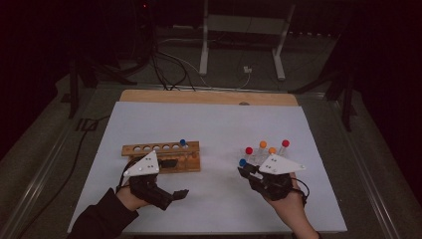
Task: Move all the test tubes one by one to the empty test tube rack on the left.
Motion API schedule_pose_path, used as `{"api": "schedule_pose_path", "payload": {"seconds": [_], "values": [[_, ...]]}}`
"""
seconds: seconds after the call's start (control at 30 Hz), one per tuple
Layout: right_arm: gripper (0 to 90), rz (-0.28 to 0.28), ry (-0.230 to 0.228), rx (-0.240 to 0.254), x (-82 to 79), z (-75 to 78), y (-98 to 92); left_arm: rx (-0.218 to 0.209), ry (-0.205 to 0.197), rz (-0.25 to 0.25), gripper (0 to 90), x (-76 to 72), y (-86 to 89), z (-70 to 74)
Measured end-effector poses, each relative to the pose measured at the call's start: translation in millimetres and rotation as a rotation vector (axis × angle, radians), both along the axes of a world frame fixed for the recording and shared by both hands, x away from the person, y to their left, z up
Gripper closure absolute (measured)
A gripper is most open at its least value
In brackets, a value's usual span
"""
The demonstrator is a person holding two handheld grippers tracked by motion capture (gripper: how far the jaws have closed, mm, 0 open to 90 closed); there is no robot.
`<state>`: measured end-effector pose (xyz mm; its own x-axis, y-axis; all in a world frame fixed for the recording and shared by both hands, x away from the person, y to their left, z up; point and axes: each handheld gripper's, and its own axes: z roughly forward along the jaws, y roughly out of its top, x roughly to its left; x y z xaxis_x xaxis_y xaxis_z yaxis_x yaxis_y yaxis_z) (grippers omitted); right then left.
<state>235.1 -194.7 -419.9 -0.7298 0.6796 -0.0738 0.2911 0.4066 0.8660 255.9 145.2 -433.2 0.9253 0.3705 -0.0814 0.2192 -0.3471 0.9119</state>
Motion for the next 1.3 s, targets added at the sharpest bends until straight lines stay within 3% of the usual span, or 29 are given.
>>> {"api": "schedule_pose_path", "payload": {"seconds": [0.37,0.67,0.87,1.13,1.3], "values": [[77.2,0.092,0.071,-0.044,-2.2,-21.8,28.7,0.004,-0.032,-0.057,8.7,5.2,-31.0,8.9],[77.2,0.139,0.092,-0.055,-5.8,-26.5,40.7,0.008,-0.049,-0.097,26.0,8.5,-55.6,8.9],[77.2,0.146,0.094,-0.055,-6.5,-26.9,42.0,0.034,-0.059,-0.130,44.3,10.0,-72.5,3.4],[77.2,0.146,0.091,-0.051,-6.5,-26.2,40.8,0.052,-0.067,-0.145,67.5,12.8,-80.9,-2.6],[77.2,0.140,0.094,-0.045,-5.7,-26.2,39.8,0.051,-0.070,-0.150,75.9,13.3,-82.0,-2.8]]}}
